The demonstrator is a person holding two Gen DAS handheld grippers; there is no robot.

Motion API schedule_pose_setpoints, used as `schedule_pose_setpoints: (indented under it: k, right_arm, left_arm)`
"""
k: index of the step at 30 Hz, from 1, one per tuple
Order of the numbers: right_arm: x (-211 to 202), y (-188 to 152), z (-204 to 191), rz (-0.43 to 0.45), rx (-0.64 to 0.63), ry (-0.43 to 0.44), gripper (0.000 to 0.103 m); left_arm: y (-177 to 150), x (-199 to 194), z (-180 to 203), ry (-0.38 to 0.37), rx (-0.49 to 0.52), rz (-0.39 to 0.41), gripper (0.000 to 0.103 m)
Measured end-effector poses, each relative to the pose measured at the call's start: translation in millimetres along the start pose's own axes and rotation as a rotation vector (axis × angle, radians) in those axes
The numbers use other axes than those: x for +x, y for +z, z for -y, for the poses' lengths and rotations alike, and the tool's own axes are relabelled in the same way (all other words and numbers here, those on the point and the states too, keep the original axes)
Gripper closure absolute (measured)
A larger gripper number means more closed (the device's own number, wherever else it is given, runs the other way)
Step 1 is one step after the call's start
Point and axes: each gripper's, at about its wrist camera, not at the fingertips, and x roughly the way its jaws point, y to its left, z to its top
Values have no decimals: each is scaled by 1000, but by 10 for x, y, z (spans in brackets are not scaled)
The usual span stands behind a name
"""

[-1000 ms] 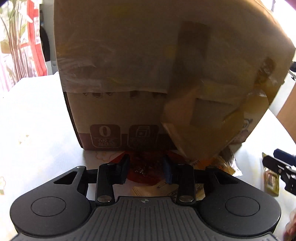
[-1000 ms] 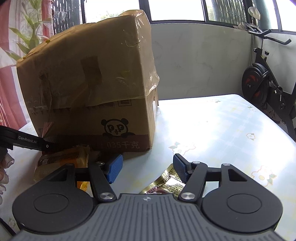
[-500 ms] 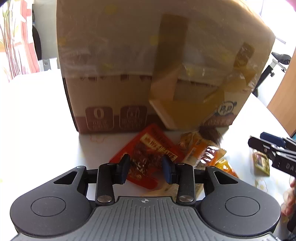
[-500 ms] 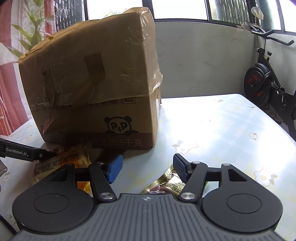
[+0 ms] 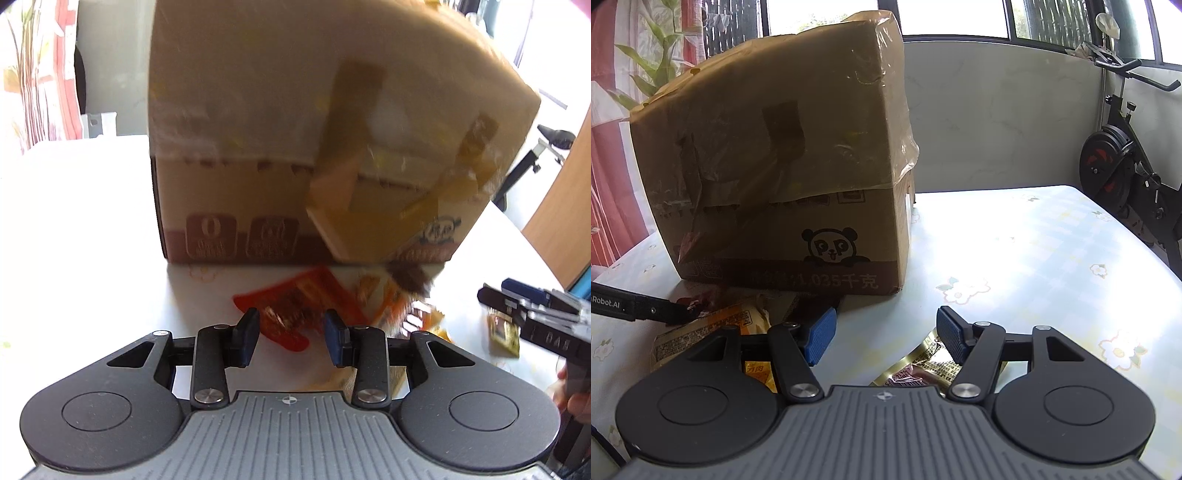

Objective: Organize snacks
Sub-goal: 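Lower the left tool toward the red packet while the right tool hovers over the gold wrapper, then close the left tool on the red packet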

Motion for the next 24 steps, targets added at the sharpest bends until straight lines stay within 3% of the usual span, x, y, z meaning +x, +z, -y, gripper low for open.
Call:
schedule_pose_setpoints:
  k: [5, 9, 18, 24]
  right_arm:
    - [22, -2, 5, -7, 2, 3, 39]
    - [25, 3, 18, -8, 8, 4, 39]
    - [56, 14, 22, -18, 6, 9, 39]
    - [55, 15, 50, -18, 17, 8, 39]
  left_arm:
    - [132, 100, -18, 41, 29, 6, 63]
    - [155, 254, -34, 63, 37, -37, 63]
    - [6, 185, 56, 113, 100, -35, 49]
    - [-5, 76, 82, 117, 45, -53, 48]
